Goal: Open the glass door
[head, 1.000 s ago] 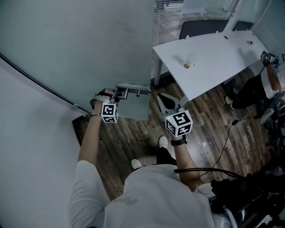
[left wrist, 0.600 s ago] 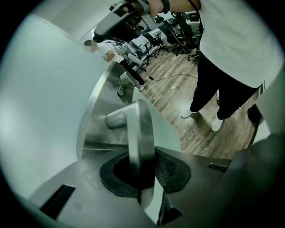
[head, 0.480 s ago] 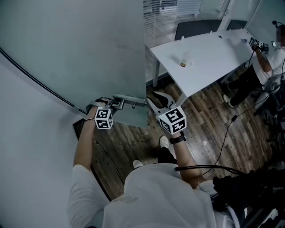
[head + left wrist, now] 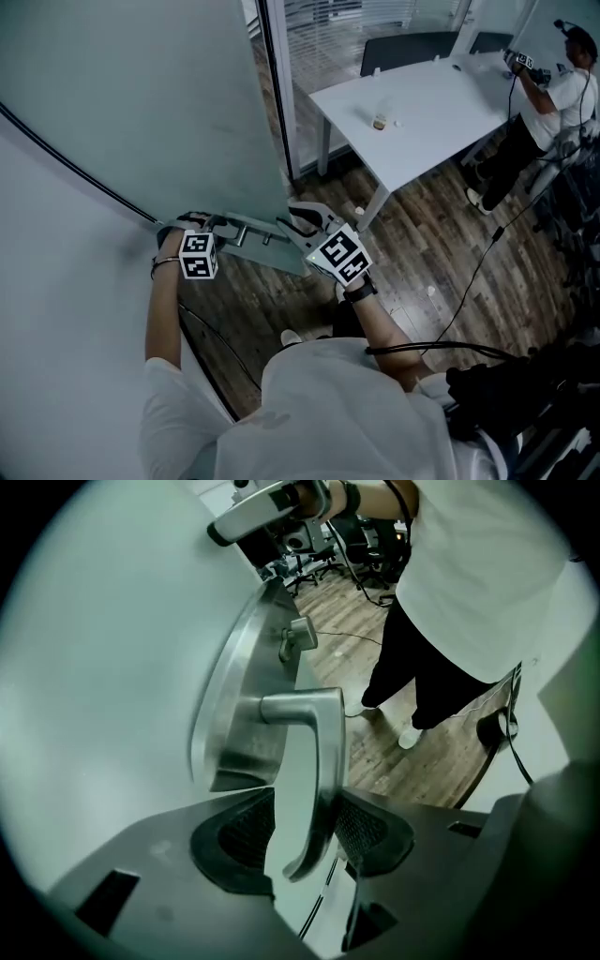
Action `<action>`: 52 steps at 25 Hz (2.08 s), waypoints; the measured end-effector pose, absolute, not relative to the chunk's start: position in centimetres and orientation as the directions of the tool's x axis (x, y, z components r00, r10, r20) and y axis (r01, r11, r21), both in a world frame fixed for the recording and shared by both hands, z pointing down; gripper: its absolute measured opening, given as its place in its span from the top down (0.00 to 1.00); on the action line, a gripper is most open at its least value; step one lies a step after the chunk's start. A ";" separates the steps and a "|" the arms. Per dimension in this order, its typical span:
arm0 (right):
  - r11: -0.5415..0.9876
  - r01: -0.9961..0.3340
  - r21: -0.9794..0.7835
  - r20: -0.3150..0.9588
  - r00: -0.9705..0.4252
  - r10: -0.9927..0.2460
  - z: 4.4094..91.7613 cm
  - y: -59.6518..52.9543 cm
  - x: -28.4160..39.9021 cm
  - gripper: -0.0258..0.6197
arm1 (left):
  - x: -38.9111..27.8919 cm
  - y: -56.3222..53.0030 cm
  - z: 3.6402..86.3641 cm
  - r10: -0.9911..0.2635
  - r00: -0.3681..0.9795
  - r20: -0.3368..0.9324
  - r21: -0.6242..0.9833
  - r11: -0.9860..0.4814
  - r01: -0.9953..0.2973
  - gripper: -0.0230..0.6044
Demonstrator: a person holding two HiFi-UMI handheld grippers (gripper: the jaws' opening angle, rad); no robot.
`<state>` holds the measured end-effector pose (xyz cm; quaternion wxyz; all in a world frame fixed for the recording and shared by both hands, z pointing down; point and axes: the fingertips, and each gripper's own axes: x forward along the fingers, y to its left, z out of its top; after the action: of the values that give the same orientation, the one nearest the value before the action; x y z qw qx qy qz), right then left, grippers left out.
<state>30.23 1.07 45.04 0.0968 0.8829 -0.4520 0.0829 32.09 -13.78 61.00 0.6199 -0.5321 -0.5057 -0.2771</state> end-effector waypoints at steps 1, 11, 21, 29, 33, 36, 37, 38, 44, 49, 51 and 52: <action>-0.545 -0.833 0.097 0.233 0.551 -0.801 45.1 0.5 29.0 0.81 | 31.1 -14.2 60.9 0.192 0.337 0.922 -0.380 0.271 0.884 0.71; -0.362 -0.924 0.123 0.235 0.381 -0.894 45.2 -2.3 22.6 0.81 | 25.5 -17.1 56.3 0.294 0.450 0.843 -0.465 -0.022 0.885 0.71; 0.149 -0.980 0.129 0.344 -0.097 -0.934 47.4 -3.9 17.2 0.81 | 20.7 -17.8 47.1 0.400 0.865 0.303 -0.399 -0.771 0.497 0.71; 0.489 -0.856 0.169 0.402 -0.393 -0.827 49.1 -6.5 12.9 0.80 | 13.6 -19.3 47.5 0.010 0.994 0.109 -0.256 -0.966 0.038 0.71; 0.581 -0.789 0.200 0.406 -0.473 -0.782 49.5 -8.0 10.2 0.79 | 9.8 -19.1 47.4 -0.116 0.991 0.073 -0.210 -0.973 -0.099 0.71; 0.630 -0.756 0.178 0.378 -0.538 -0.753 49.4 -9.9 7.8 0.79 | 6.8 -20.4 47.9 -0.240 0.969 0.055 -0.196 -0.954 -0.225 0.71; 0.642 -0.747 0.171 0.368 -0.556 -0.745 49.6 -10.8 6.8 0.79 | 5.6 -21.2 48.4 -0.291 0.955 0.055 -0.182 -0.944 -0.277 0.71; 0.653 -0.740 0.163 0.357 -0.573 -0.738 49.8 -11.7 5.8 0.79 | 4.1 -22.0 48.8 -0.340 0.938 0.058 -0.164 -0.930 -0.327 0.72; 0.683 -0.705 0.191 0.306 -0.619 -0.724 49.7 -17.1 0.8 0.80 | -3.9 -26.4 50.4 -0.568 0.819 0.077 -0.102 -0.822 -0.560 0.79; 0.674 -0.716 0.183 0.246 -0.631 -0.736 49.0 -22.5 -3.2 0.94 | -10.3 -30.1 50.3 -0.693 0.719 0.057 -0.085 -0.721 -0.688 0.93; 0.674 -0.716 0.183 0.241 -0.631 -0.737 49.1 -24.5 -4.4 0.94 | -12.2 -31.2 50.2 -0.728 0.684 0.051 -0.078 -0.685 -0.724 0.95; 0.672 -0.718 0.180 0.239 -0.631 -0.738 49.2 -25.6 -5.0 0.94 | -13.0 -31.7 50.2 -0.741 0.669 0.050 -0.078 -0.671 -0.737 0.96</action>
<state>-5.03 -25.57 49.24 0.1478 0.4034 -0.9024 -0.0338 -12.96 -31.72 50.23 0.0254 -0.9133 0.4047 -0.0387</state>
